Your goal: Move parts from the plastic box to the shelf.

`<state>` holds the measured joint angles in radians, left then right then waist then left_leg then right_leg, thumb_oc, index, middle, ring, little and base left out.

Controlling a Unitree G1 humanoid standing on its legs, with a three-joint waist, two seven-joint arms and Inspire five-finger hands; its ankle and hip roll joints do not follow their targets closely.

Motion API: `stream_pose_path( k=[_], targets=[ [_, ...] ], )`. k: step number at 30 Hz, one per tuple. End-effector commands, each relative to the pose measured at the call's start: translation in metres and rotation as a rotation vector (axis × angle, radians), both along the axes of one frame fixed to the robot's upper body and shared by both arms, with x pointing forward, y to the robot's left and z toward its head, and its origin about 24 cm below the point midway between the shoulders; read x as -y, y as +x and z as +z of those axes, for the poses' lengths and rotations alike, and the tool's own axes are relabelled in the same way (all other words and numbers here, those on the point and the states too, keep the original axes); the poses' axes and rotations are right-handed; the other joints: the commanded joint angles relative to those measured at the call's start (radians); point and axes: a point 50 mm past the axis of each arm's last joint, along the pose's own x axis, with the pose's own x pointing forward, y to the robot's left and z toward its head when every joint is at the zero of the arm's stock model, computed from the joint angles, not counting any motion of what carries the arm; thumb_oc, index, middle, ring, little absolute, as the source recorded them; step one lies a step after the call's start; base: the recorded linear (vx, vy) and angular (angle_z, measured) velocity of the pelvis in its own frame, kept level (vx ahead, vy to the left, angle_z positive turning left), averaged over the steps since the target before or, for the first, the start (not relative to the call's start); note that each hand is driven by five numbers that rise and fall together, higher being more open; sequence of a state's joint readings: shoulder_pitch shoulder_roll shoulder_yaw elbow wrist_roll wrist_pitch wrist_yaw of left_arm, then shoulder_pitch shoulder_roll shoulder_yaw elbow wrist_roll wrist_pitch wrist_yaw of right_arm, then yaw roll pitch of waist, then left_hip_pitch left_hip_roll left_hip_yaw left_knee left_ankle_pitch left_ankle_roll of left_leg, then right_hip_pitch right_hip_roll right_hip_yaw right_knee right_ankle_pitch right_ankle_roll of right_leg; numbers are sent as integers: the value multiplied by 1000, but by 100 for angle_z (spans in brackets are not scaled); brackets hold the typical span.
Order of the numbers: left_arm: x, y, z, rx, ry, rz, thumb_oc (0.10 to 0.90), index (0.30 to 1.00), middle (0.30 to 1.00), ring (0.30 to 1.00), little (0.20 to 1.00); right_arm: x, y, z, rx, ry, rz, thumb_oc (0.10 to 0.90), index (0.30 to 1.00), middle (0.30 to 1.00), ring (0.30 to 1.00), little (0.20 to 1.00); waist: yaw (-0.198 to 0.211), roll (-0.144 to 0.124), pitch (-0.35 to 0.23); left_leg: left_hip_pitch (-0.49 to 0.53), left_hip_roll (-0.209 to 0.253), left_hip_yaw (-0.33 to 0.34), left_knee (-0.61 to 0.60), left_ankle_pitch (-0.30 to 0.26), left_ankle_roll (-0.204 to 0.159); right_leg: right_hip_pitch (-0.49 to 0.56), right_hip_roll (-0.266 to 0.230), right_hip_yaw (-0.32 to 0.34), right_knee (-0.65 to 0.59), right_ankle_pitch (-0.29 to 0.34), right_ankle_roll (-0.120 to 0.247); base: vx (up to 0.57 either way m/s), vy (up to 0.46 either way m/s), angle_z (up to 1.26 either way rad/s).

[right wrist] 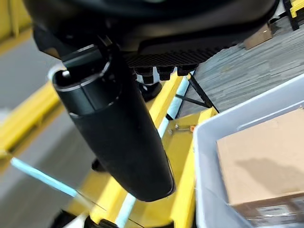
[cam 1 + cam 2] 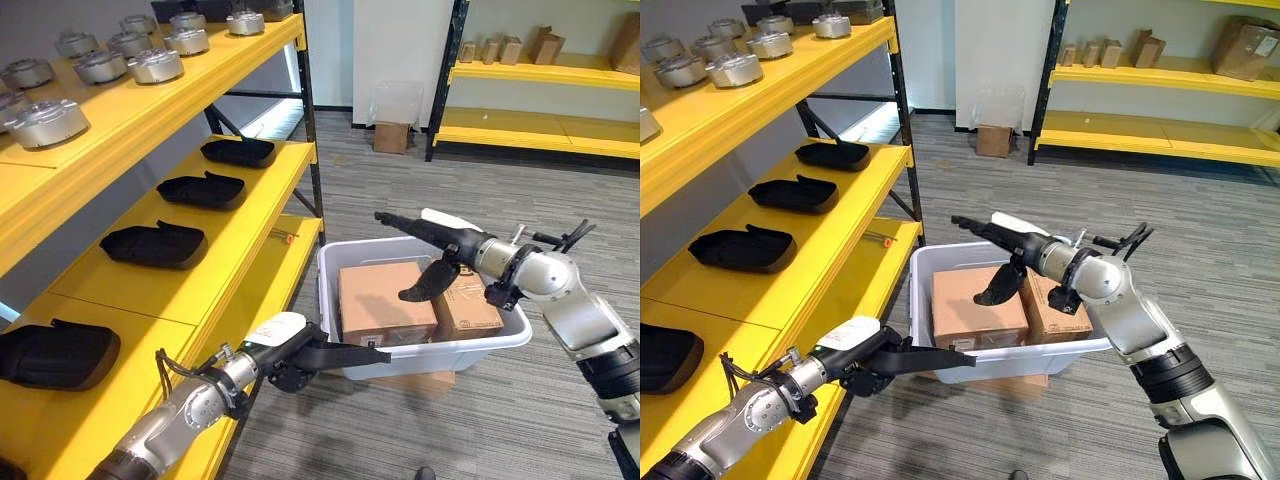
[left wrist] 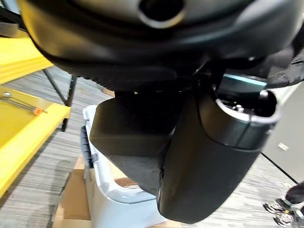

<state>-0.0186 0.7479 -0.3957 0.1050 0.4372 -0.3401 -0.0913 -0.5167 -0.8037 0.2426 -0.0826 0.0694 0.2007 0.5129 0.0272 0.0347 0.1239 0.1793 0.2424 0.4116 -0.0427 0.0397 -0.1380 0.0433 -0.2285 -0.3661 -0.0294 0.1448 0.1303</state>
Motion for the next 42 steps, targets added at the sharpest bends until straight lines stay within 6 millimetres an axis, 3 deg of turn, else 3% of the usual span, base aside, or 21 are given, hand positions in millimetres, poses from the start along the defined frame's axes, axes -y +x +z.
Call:
stream_pose_path(
  k=[1,5,8,12,19,22,27,30,34,38,42],
  targets=[
    [-4,17,52,270,-109,-4,400,300,300,300,300,-5,-14,67,263,192,30,900,1000,1000,1000,1000,-8,-67,-29,-29,82,-31,68,6,-14,58,-113,22,84,-75,72,0,0,0],
    [-8,15,52,298,-109,17,400,300,300,300,300,8,-20,77,316,423,-30,900,1000,1000,1000,1000,-14,-65,-29,-29,82,-32,66,11,-13,57,-109,29,82,-72,68,0,0,0],
    [-11,13,64,393,-143,26,400,300,300,300,300,28,-28,84,434,651,-121,900,1000,1000,1000,1000,-8,-56,-32,-33,81,-43,68,5,-11,60,-111,27,81,-74,66,0,0,0],
    [-7,1,93,527,-220,-59,400,300,300,300,300,52,-37,58,469,762,-313,900,1000,1000,1000,1000,4,-43,-32,-39,73,-64,65,2,-6,66,-115,16,77,-71,64,0,16,2],
    [-4,-20,135,765,-262,-152,400,300,300,300,300,76,-43,5,415,832,-571,900,1000,1000,1000,1000,29,-32,-36,-50,64,-91,51,11,-5,81,-124,-12,67,-65,70,-7,22,18],
    [-9,-24,147,874,-270,-136,400,300,300,300,300,82,-51,-5,538,795,-703,900,1000,1000,1000,1000,32,-26,-38,-53,61,-102,45,14,-5,84,-125,-19,67,-66,73,-7,45,14],
    [-15,-33,156,1029,-288,-81,400,300,300,300,300,71,-60,-26,538,793,-714,900,1000,1000,1000,1000,47,-16,-40,-58,49,-122,28,20,0,90,-127,-28,56,-63,75,-15,70,10],
    [-20,-40,160,1126,-268,-68,400,300,300,300,300,58,-67,-27,560,840,-624,900,1000,1000,1000,1000,66,-14,-44,-64,41,-146,12,27,0,95,-133,-46,53,-63,78,-34,88,19],
    [-20,-41,164,1156,-263,-65,400,300,300,300,300,45,-65,-24,542,895,-555,900,1000,1000,1000,1000,85,-15,-49,-68,35,-166,-2,35,0,103,-137,-63,56,-69,78,-13,83,21],
    [-18,-42,166,1183,-258,-56,400,300,300,300,300,14,-59,-25,469,888,-441,900,1000,1000,1000,1000,126,-15,-55,-77,26,-201,-22,46,1,115,-136,-85,72,-95,71,-27,160,30],
    [-17,-41,166,1192,-258,-40,400,300,300,300,300,3,-54,-30,418,854,-417,900,1000,1000,1000,1000,156,-20,-59,-96,12,-231,-27,54,8,126,-132,-98,89,-119,61,-34,216,45]
  ],
)
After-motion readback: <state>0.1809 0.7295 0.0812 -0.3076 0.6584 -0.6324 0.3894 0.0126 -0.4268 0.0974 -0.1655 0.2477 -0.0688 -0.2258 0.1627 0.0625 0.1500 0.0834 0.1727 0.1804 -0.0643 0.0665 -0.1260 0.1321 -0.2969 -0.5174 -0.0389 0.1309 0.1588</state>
